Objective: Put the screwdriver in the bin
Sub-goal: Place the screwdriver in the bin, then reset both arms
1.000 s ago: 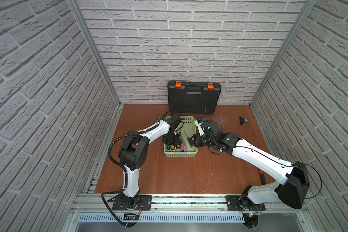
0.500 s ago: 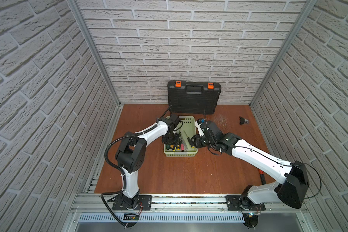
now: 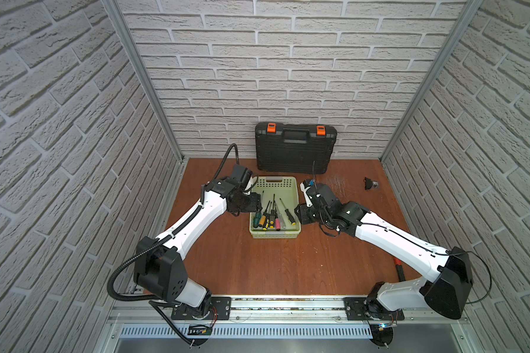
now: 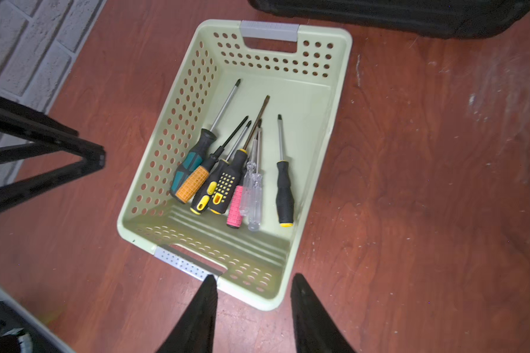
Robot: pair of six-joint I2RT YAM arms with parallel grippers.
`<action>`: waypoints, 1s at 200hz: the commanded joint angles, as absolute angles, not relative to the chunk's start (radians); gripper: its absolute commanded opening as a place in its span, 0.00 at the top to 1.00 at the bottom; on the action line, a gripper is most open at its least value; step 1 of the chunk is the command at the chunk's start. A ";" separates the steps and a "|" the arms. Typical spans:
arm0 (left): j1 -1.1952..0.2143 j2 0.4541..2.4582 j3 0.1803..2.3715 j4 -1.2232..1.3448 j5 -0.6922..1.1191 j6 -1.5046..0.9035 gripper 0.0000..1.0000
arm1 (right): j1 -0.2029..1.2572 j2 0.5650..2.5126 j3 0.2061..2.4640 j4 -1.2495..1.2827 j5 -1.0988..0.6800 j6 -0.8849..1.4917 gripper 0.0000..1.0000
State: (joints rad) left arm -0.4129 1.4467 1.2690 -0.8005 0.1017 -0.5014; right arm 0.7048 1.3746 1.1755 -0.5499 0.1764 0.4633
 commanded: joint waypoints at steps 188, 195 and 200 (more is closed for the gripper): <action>0.011 1.375 0.579 0.393 -0.302 -0.107 0.02 | 0.181 1.243 0.574 0.375 0.344 -0.053 0.00; 0.010 1.397 0.575 0.434 -0.276 -0.090 0.02 | 0.174 1.258 0.550 0.420 0.345 -0.058 0.00; 0.011 1.415 0.570 0.467 -0.251 -0.072 0.02 | 0.170 1.269 0.538 0.449 0.348 -0.060 0.00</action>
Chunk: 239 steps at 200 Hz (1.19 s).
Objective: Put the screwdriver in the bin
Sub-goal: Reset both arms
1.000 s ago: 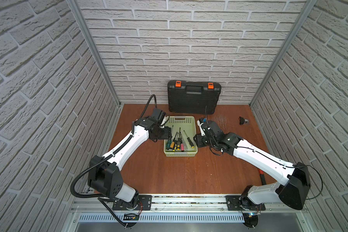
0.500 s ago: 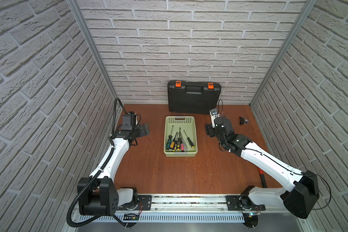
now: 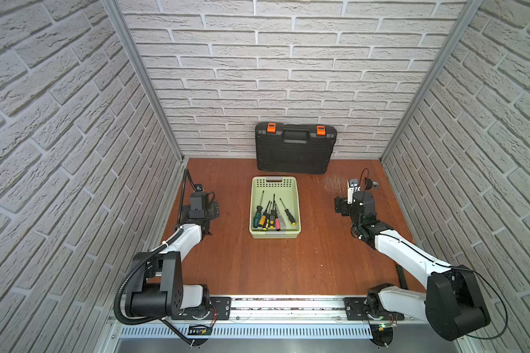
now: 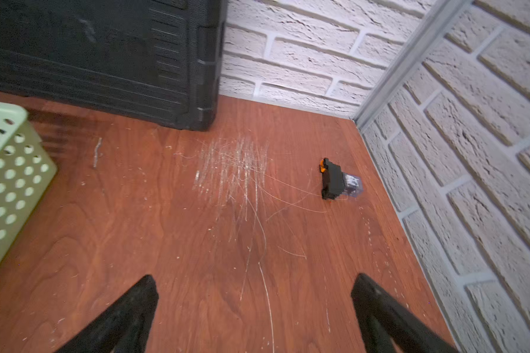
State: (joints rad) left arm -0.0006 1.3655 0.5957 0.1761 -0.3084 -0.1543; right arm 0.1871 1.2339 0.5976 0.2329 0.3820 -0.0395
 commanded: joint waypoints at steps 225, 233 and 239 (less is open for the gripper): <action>0.055 1.575 0.381 0.932 -0.144 -0.113 0.02 | 0.075 1.470 0.359 0.835 0.094 -0.004 0.01; 0.055 1.574 0.381 0.930 -0.143 -0.112 0.02 | 0.074 1.459 0.374 0.781 0.097 -0.001 0.01; 0.055 1.573 0.380 0.930 -0.142 -0.112 0.02 | 0.074 1.459 0.369 0.787 0.096 -0.001 0.01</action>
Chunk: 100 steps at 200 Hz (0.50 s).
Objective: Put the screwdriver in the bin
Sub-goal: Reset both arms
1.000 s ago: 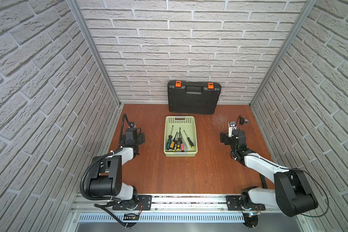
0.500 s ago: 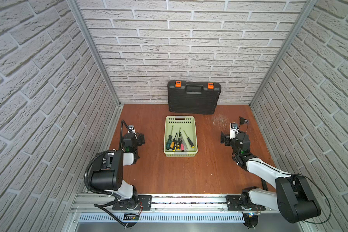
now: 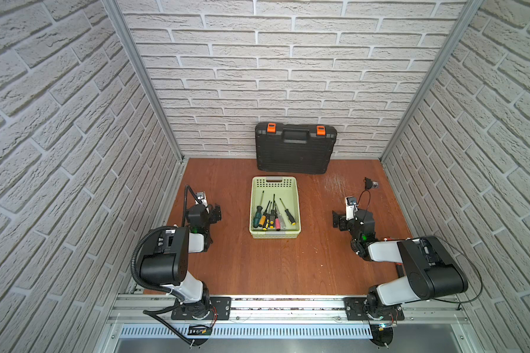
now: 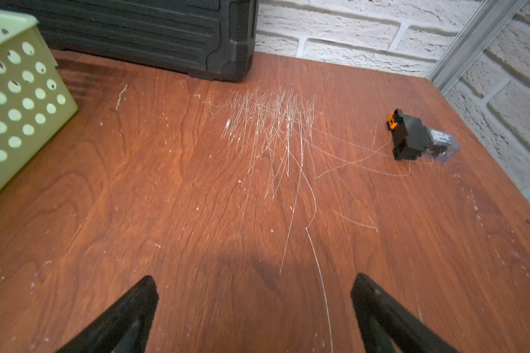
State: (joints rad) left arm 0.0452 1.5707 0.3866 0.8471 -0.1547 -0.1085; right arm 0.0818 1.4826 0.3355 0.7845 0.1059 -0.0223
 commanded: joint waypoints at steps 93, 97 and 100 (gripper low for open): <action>0.059 1.571 0.378 0.935 -0.133 -0.112 0.02 | 0.074 1.456 0.368 0.788 0.095 0.000 0.00; 0.060 1.572 0.377 0.936 -0.133 -0.112 0.02 | 0.074 1.456 0.368 0.789 0.095 0.000 0.00; 0.060 1.572 0.378 0.937 -0.133 -0.112 0.02 | 0.074 1.456 0.368 0.788 0.095 -0.001 0.00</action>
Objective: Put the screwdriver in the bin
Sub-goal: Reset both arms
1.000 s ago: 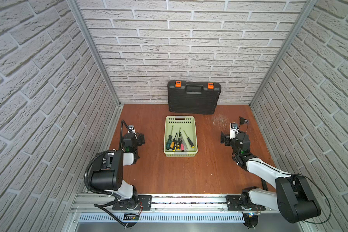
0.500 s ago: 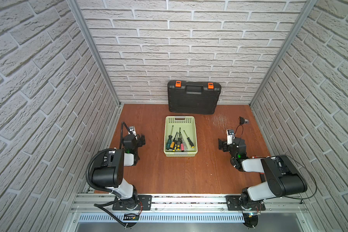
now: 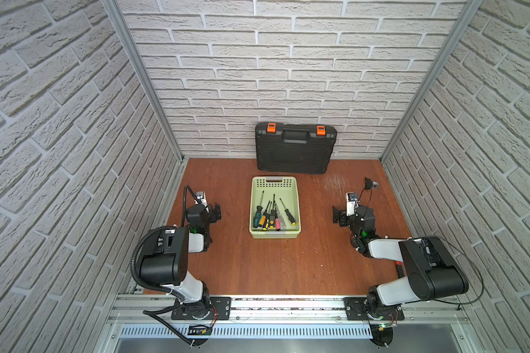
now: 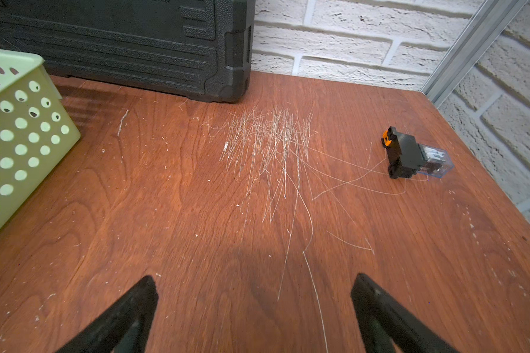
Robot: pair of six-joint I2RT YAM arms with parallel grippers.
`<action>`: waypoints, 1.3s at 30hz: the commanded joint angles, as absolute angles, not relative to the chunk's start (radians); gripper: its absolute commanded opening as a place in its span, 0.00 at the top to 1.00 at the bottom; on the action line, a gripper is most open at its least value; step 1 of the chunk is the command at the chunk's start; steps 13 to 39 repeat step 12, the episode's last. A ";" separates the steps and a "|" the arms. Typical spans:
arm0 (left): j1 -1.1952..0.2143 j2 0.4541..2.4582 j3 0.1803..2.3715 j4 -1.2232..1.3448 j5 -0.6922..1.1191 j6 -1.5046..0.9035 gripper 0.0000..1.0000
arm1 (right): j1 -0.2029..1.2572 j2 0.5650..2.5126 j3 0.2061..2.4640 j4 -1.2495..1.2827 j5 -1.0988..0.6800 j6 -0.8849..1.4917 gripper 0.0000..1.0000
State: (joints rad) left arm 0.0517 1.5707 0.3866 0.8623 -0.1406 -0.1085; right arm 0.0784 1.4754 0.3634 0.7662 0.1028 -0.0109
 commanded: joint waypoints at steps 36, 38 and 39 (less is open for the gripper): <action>0.060 1.572 0.377 0.937 -0.134 -0.112 0.02 | 0.071 1.460 0.372 0.786 0.089 0.000 0.00; 0.060 1.572 0.377 0.937 -0.134 -0.112 0.02 | 0.071 1.460 0.372 0.786 0.089 0.000 0.00; 0.060 1.572 0.377 0.937 -0.134 -0.112 0.02 | 0.071 1.460 0.372 0.786 0.089 0.000 0.00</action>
